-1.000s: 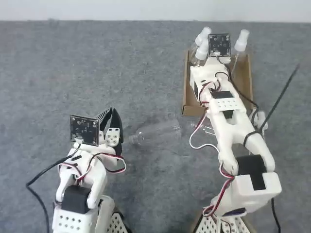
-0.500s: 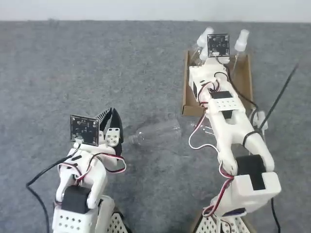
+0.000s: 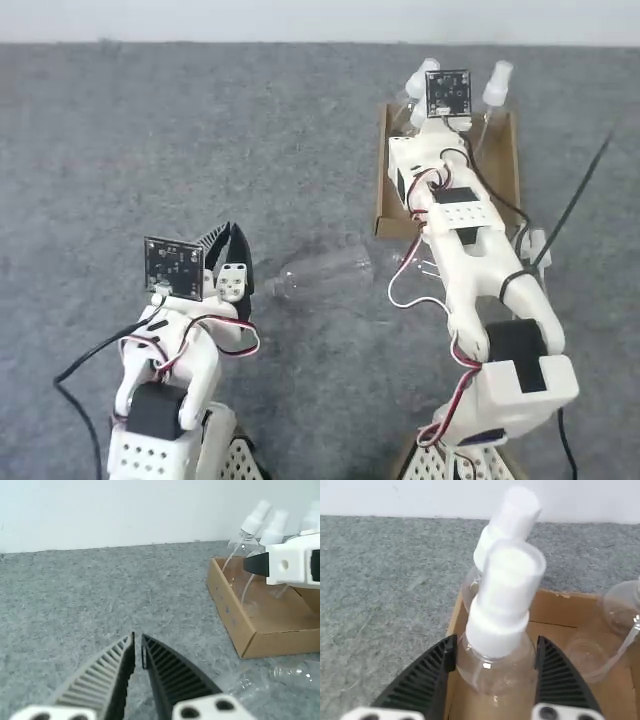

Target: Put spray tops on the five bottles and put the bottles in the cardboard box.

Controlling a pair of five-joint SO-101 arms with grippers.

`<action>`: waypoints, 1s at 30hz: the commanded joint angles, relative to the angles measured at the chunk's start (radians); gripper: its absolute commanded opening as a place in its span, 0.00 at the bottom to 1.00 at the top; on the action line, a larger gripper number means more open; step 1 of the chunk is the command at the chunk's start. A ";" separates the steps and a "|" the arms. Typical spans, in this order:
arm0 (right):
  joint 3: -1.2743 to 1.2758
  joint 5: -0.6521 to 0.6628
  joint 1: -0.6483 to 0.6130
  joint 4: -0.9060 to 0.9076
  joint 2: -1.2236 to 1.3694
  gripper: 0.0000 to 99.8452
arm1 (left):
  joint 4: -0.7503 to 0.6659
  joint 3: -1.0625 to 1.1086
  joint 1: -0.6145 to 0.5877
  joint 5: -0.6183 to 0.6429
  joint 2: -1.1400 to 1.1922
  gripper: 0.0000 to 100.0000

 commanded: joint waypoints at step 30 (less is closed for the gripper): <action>-0.017 0.002 -0.008 0.019 -0.071 0.31 | -0.028 -0.008 0.002 -0.008 -0.011 0.01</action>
